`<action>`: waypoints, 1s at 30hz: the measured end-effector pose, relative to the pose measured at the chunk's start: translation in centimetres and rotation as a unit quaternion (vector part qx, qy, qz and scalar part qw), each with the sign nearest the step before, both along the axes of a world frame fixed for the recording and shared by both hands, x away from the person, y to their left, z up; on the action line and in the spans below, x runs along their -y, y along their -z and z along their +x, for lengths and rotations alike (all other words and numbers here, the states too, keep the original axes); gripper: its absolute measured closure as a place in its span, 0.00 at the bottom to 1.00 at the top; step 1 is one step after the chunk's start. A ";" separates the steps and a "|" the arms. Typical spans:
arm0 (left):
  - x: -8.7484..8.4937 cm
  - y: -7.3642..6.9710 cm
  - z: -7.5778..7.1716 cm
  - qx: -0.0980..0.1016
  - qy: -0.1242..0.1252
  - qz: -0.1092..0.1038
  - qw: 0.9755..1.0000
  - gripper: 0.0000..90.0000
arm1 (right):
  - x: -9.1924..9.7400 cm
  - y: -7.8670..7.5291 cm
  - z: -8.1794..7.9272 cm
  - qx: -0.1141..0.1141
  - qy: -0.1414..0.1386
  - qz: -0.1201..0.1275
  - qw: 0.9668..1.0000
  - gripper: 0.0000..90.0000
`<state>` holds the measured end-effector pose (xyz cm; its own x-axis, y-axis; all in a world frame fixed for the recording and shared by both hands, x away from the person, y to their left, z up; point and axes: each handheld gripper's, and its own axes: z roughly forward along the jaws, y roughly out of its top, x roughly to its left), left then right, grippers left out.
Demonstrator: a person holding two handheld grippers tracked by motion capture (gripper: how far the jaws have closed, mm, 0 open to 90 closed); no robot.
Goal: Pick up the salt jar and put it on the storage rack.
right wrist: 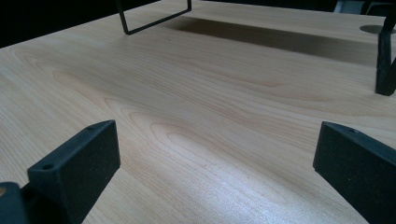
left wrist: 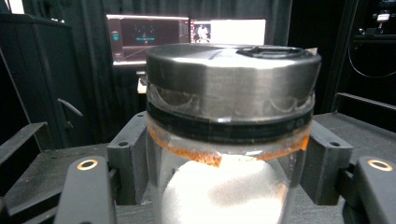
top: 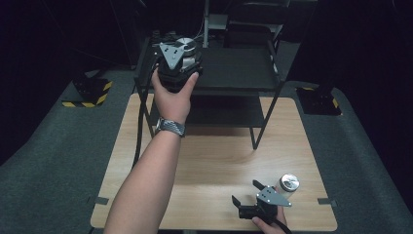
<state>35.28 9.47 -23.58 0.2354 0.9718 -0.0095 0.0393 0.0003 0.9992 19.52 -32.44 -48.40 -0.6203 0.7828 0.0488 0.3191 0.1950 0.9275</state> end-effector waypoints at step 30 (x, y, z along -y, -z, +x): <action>-0.6 0.7 0.3 0.003 0.009 -0.021 1.000 0.33 | 0.0 -0.1 0.0 0.000 -0.001 -0.004 1.000 0.00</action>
